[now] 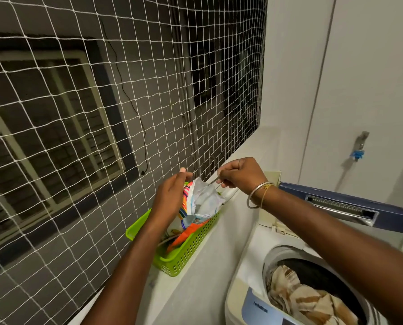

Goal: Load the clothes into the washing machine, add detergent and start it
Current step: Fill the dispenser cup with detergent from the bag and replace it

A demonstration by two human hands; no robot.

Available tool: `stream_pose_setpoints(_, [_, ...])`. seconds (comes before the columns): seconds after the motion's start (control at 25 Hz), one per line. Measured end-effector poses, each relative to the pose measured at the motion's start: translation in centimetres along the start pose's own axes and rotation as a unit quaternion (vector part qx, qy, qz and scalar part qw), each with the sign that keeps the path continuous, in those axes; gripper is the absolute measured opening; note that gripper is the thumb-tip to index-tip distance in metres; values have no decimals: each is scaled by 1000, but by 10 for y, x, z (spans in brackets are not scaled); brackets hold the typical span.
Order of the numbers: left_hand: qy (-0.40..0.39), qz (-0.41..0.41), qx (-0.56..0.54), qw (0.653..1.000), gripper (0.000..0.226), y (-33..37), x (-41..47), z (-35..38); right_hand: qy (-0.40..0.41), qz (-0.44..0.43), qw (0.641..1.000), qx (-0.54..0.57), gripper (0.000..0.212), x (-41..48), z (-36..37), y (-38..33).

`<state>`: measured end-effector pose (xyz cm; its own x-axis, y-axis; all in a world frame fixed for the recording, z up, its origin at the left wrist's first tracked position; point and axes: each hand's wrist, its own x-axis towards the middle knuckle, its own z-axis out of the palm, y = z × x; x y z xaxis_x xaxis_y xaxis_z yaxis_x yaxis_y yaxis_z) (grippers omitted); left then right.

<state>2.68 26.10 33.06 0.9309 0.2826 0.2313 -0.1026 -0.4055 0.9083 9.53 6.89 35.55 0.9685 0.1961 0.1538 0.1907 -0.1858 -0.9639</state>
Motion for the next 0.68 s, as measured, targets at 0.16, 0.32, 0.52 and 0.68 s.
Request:
stream_pose_setpoints(0.16, [0, -8, -6, 1000, 54, 2, 7, 3, 0, 4, 1000, 13, 9, -2, -17, 1])
stream_pose_setpoints(0.32, [-1, -5, -9, 1000, 54, 6, 10, 8, 12, 5, 1000, 21, 9, -3, -29, 3])
stream_pose_setpoints(0.52, [4, -7, -15, 1000, 49, 7, 12, 13, -41, -122, 987, -94, 10, -12, -10, 15])
stream_pose_setpoints(0.68, [8, -12, -18, 1000, 48, 5, 14, 15, -50, -305, 881, -358, 31, -5, 24, 29])
